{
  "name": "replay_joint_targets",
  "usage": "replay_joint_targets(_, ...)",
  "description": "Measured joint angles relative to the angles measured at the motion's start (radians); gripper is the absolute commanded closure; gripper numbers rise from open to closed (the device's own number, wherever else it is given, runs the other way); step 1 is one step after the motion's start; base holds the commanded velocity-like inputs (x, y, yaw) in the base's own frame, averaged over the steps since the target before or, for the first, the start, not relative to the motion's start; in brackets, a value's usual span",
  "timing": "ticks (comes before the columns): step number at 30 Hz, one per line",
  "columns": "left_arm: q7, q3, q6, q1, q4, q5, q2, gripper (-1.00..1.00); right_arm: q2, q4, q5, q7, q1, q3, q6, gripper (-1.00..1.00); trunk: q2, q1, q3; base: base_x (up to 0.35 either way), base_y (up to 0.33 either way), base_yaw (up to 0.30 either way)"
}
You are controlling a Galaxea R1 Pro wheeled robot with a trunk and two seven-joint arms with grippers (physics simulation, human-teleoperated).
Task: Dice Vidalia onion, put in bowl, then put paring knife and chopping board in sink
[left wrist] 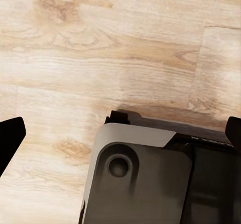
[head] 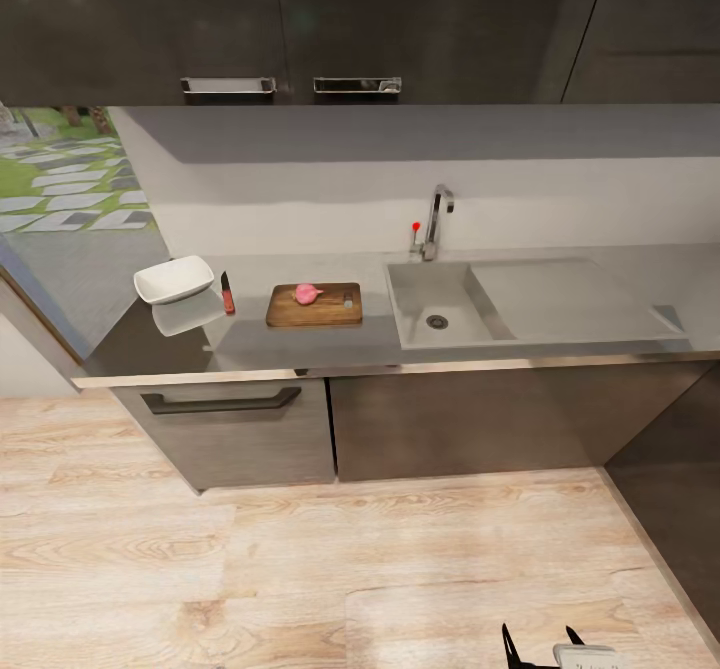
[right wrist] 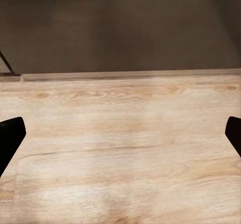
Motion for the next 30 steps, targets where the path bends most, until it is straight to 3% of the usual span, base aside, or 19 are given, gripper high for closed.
replay_joint_targets(30, 0.000, 0.001, -0.001, 0.000, 0.019, 0.001, 0.000, -1.00, 0.000, -0.033, 0.006, -0.017, -0.002, 0.001, 0.017, -1.00, 0.000, 0.000, 0.000, 0.000, 0.011, 0.000)
